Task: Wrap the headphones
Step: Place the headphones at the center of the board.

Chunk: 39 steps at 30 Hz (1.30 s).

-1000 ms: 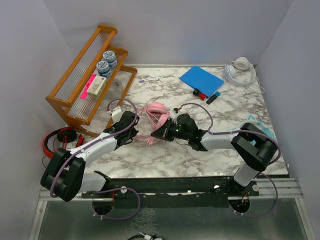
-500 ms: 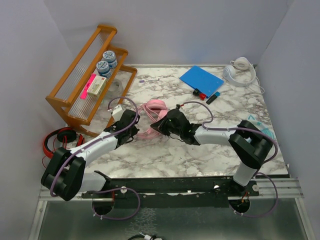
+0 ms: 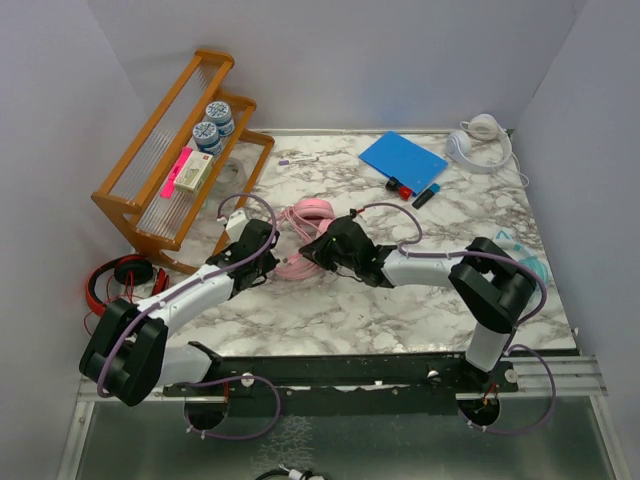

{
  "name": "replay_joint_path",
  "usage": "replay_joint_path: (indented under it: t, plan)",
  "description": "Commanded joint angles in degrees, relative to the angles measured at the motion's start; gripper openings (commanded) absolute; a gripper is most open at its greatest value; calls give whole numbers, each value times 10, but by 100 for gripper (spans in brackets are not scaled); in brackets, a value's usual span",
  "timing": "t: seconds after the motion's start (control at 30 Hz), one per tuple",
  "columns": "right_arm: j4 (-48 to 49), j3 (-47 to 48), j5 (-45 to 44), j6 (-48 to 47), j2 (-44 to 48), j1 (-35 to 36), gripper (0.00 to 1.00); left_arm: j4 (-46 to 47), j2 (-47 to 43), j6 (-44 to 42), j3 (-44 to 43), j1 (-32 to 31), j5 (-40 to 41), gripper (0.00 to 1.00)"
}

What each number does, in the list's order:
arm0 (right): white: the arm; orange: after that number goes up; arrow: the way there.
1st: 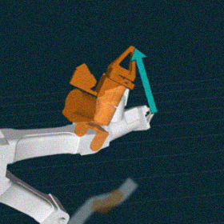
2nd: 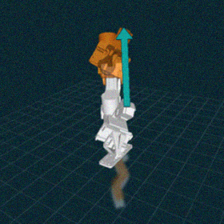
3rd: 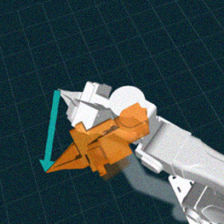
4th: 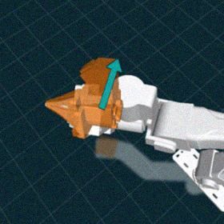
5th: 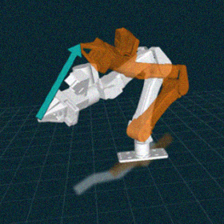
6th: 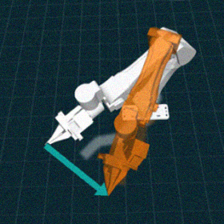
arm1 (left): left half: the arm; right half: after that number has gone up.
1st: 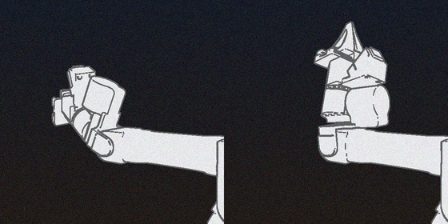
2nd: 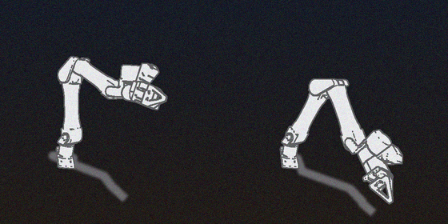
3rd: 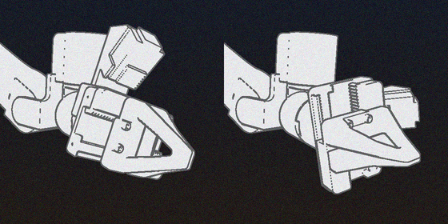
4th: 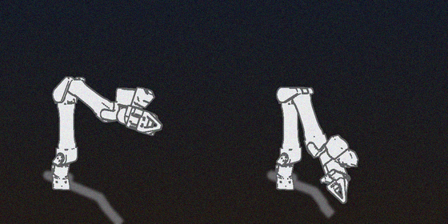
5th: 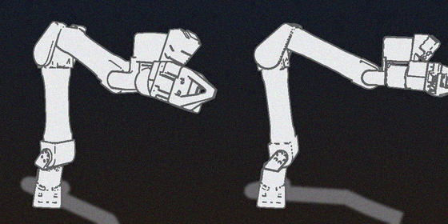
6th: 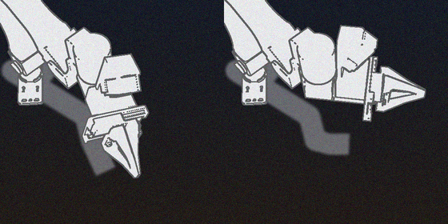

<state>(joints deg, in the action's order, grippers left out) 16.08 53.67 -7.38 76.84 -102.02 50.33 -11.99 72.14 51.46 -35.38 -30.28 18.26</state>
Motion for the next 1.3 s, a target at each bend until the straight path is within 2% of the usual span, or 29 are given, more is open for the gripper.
replay_joint_path:
  t: [0.0, 0.23, 0.37, 0.5, 0.67, 0.8, 1.03, 1.27]
  plan:
    - [-43, 30, -66, 1, -34, -4, 14, 0, -28, -13, -27, -25, -124, 5]
    - [-83, 46, -82, 2, -38, -4, 17, -19, -26, -9, -47, -25, -125, 8]
    - [-153, 80, -89, -13, -45, -5, 17, -51, -23, -13, -72, -25, -97, 14]
    - [-243, 111, -106, -3, -57, -3, 17, -69, -18, -19, -99, -24, -87, 16]
    - [-271, 122, -111, -11, -59, 1, 16, -69, -8, -15, -109, -24, -87, 20]
    - [-311, 155, -132, -49, -57, 15, 16, -67, 3, -19, -112, -19, -77, 20]
    - [-418, 204, -152, -34, -59, 26, 15, -53, 26, -26, -111, 0, -76, 13]
    - [-410, 216, -154, -59, -63, 33, 12, -13, 38, -19, -89, 0, -125, 9]
